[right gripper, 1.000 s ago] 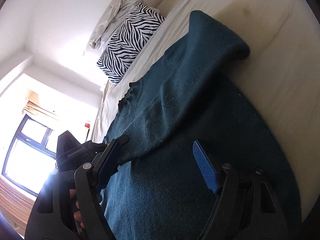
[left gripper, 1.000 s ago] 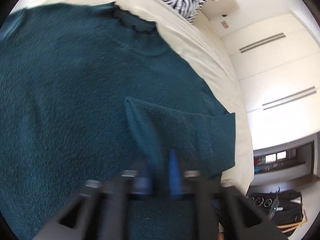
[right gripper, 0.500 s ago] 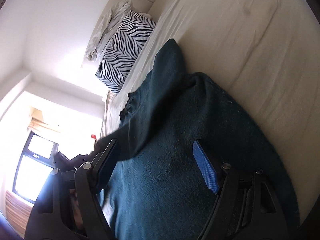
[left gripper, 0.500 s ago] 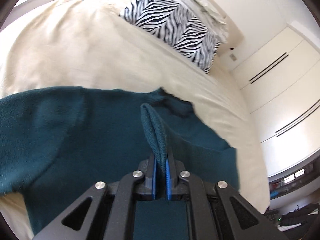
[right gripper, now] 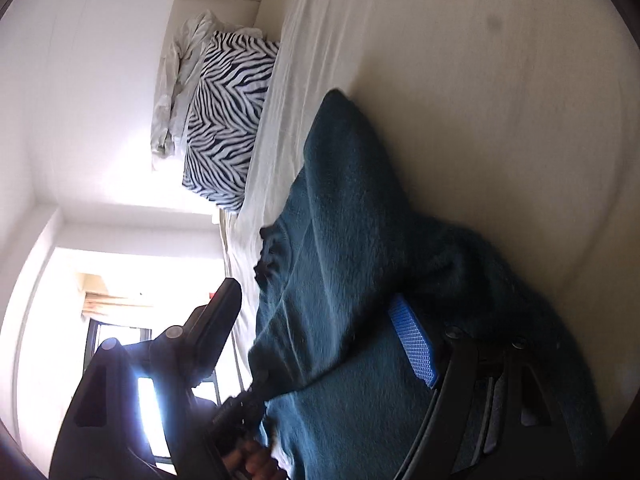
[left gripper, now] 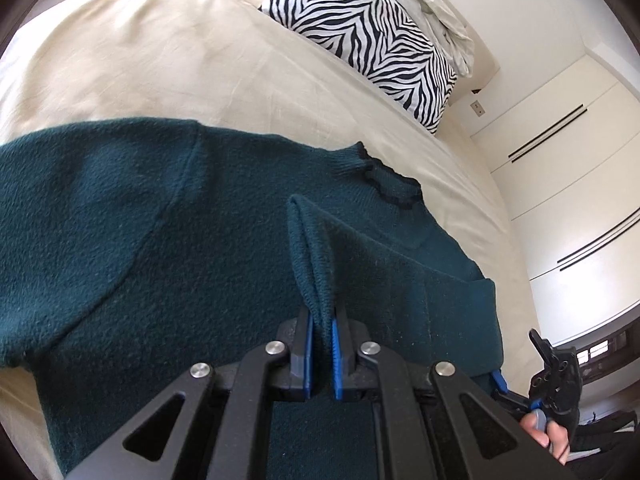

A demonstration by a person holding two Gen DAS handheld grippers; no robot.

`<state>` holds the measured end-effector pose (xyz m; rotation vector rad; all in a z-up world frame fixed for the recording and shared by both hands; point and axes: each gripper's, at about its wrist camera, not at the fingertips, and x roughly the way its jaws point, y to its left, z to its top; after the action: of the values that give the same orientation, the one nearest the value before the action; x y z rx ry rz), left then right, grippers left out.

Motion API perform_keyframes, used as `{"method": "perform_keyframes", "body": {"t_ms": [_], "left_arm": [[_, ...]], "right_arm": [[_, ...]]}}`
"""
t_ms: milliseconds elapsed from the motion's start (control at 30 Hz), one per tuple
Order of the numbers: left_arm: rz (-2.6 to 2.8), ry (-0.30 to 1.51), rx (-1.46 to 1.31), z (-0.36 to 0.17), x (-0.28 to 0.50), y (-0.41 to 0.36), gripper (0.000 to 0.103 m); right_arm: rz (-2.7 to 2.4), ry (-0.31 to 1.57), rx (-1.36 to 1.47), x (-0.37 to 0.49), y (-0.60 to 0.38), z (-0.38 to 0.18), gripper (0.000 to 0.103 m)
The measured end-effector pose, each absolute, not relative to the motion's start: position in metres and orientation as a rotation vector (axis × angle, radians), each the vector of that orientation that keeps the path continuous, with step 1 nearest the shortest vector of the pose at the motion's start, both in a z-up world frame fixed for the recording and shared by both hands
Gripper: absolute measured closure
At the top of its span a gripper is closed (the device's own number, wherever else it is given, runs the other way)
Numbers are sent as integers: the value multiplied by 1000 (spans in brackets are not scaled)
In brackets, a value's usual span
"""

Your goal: Fold small clothes

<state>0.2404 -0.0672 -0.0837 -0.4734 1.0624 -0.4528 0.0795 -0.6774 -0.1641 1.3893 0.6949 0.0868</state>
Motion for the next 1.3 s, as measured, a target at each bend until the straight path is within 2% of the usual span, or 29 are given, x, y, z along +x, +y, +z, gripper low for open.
{"method": "perform_keyframes", "body": {"t_ms": [167, 400, 567, 667, 1000, 1233, 1300], "left_arm": [[-452, 1071, -488, -90, 236, -64, 95], [-448, 1088, -516, -99, 237, -58, 93], [-449, 1106, -517, -107, 244, -56, 91], [-447, 1095, -501, -107, 242, -57, 91], [-462, 1077, -478, -112, 243, -58, 88], [-481, 1074, -509, -111, 241, -52, 88], [-462, 1069, -532, -104, 234, -40, 80]], "right_arm": [[63, 640, 1432, 75, -694, -169, 29], [55, 683, 1362, 66, -690, -163, 29], [83, 678, 1237, 58, -681, -122, 27], [91, 682, 1218, 82, -687, -116, 27], [112, 749, 1285, 189, -725, -162, 28], [149, 819, 1121, 154, -702, -155, 29], [150, 790, 1126, 136, -698, -145, 28]]}}
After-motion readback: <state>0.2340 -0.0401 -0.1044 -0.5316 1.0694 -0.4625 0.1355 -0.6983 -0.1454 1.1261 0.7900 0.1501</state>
